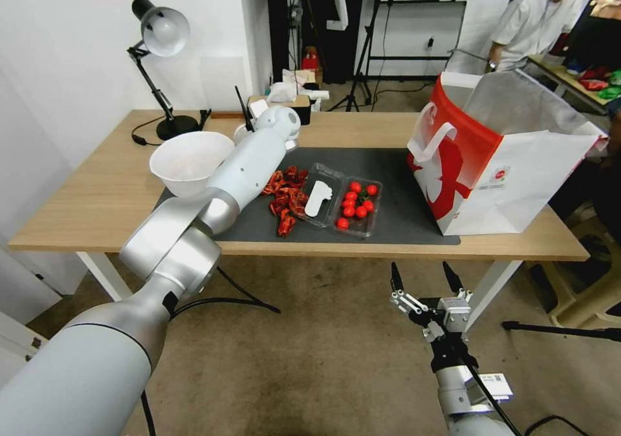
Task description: Pick up the trash from the table and place it into the takeout bag.
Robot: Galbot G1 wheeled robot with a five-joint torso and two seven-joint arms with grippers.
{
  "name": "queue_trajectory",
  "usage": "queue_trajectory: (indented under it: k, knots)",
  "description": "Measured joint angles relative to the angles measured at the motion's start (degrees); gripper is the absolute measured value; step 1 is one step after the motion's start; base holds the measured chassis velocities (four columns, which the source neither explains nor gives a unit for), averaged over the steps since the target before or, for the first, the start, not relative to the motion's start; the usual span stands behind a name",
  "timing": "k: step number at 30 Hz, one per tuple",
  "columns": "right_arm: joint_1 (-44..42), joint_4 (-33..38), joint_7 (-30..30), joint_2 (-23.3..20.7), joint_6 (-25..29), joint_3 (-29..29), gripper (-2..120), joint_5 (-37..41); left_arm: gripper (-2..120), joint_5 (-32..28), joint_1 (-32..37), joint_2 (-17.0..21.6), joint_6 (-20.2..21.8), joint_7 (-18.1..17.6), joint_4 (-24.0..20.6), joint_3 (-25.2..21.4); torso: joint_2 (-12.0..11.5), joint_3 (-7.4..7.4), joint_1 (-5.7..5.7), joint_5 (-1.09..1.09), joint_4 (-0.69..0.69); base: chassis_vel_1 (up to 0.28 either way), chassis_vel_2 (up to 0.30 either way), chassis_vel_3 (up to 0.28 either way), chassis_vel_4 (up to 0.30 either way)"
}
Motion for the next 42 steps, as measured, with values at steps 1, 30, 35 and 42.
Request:
queue_trajectory:
  k: [1, 30, 35, 42]
  knots:
    - [0.08, -0.09, 0.00, -0.01, 0.00, -0.03, 100, 0.00, 31, 0.03, 0.11, 0.15, -0.55, 0.37, -1.17, -0.03, 0.00, 0.00, 0.00, 0.00, 0.01, 0.000, 0.000, 0.000, 0.000]
    - [-0.03, 0.30, 0.22, 0.95, -0.02, 0.22, 100, -0.32, 7, 14.43, -9.30, 10.41, -16.83, 65.14, -40.12, 23.21, 0.00, -0.01, -0.01, 0.02, -0.02, 0.000, 0.000, 0.000, 0.000]
    - [-0.54, 0.62, 0.28, 1.08, -0.02, 0.47, 100, -0.43, 5, 16.88, -12.21, 7.30, -18.85, 69.56, -34.66, 26.14, 0.00, 0.00, 0.00, 0.01, 0.01, 0.000, 0.000, 0.000, 0.000]
    - [-0.95, 0.68, 0.33, 1.66, -0.02, 0.62, 100, -0.48, 5, 18.44, -15.13, 2.18, -19.58, 70.77, -30.07, 32.83, 0.00, 0.00, 0.00, 0.02, -0.01, 0.000, 0.000, 0.000, 0.000]
